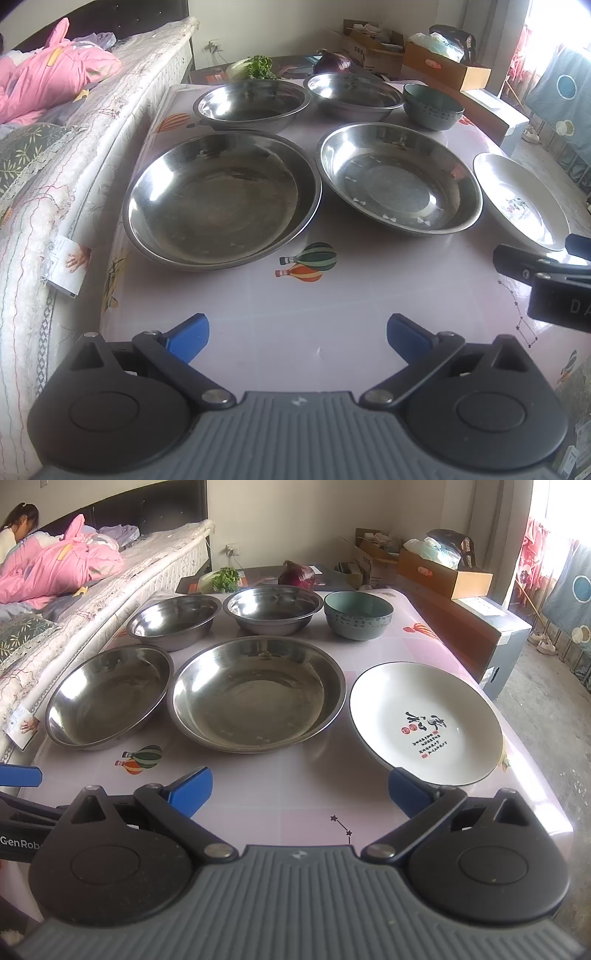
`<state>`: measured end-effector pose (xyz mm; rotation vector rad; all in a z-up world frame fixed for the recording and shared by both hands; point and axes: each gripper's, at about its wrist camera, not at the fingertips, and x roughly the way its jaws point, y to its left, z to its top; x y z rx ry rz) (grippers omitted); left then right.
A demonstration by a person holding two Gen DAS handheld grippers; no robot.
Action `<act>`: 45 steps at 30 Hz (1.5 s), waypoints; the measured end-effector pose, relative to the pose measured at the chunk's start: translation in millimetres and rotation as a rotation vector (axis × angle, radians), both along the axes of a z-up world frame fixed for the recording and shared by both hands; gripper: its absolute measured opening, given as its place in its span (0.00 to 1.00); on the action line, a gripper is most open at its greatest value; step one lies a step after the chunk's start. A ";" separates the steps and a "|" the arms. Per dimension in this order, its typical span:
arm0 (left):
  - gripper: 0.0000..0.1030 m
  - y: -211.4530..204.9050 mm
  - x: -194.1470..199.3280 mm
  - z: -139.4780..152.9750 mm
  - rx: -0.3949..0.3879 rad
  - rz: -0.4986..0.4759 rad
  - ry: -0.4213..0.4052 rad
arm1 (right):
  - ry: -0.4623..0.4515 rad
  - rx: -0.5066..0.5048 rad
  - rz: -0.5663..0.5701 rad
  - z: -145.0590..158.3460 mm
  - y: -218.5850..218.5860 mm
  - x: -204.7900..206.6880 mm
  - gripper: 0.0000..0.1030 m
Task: Organize plates and bowls
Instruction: 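Lower the left tool onto a small steel bowl and close on its rim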
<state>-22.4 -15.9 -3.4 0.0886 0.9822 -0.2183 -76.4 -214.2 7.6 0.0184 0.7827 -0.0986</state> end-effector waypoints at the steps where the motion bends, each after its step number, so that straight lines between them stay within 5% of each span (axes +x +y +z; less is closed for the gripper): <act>1: 1.00 0.6 0.3 0.2 0.000 0.001 0.000 | -0.001 -0.002 0.000 0.0 0.4 0.3 0.99; 14: 1.00 3.9 3.4 3.7 -0.003 0.001 -0.015 | 0.000 -0.017 -0.001 0.9 2.6 2.7 0.99; 24: 1.00 18.1 31.5 46.7 0.057 0.004 -0.182 | -0.097 -0.034 0.056 25.9 -2.6 33.8 0.99; 32: 1.00 39.6 78.8 62.5 0.045 0.073 -0.201 | -0.175 0.101 0.121 47.2 -6.0 76.4 0.99; 45: 1.00 64.5 140.7 41.3 0.013 0.108 -0.192 | -0.167 0.250 0.206 40.6 20.9 159.1 0.99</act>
